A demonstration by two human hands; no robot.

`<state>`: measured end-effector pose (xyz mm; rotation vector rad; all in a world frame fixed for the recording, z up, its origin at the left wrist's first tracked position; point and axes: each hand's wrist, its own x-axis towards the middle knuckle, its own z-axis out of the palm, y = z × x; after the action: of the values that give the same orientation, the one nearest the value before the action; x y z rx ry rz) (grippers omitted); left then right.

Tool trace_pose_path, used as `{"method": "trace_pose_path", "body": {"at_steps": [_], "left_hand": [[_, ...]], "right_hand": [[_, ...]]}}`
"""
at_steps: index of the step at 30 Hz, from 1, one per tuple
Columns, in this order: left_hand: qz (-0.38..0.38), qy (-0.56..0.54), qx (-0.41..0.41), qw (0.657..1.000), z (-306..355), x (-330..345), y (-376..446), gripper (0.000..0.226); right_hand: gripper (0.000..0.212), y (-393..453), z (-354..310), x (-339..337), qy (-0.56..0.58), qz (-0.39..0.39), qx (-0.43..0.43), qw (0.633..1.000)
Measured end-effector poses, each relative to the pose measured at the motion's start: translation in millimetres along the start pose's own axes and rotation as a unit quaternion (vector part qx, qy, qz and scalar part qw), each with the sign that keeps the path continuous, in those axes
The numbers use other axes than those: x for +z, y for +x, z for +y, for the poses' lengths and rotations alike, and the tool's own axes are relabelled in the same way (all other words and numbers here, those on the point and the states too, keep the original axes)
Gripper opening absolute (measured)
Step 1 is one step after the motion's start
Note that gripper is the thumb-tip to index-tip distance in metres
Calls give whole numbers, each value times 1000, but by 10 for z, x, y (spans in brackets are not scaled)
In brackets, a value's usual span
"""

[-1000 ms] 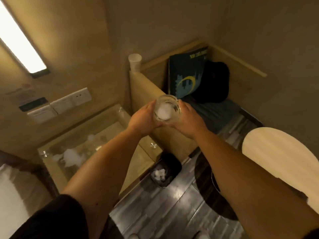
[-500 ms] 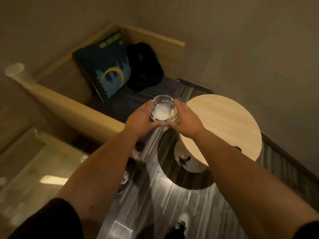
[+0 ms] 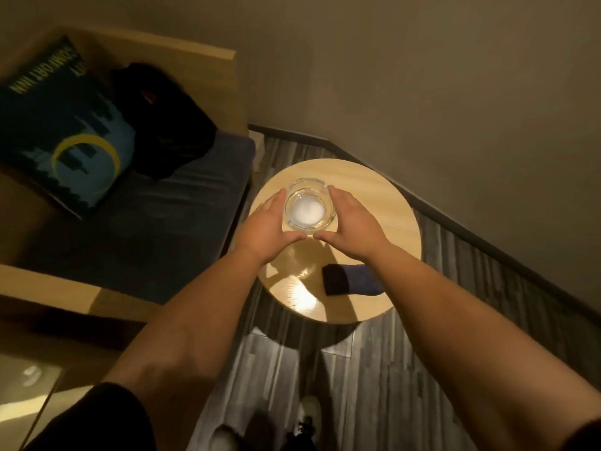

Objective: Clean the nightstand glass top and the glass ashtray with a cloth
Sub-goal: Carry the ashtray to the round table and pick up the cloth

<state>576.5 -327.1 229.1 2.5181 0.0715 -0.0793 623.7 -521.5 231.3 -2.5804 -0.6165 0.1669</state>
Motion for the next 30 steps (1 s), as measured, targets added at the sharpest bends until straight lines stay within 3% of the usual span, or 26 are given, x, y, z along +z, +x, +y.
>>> {"method": "trace_pose_path", "body": {"at_steps": [14,30], "left_hand": [[-66,-16,95,993,-263,1212,788,96],[-72,10,99,992,-739,1759,929,96]], "right_hand": [[96,27,1051,721,18,8,103,995],[101,162,1342,1339,29,-8,124,992]]}}
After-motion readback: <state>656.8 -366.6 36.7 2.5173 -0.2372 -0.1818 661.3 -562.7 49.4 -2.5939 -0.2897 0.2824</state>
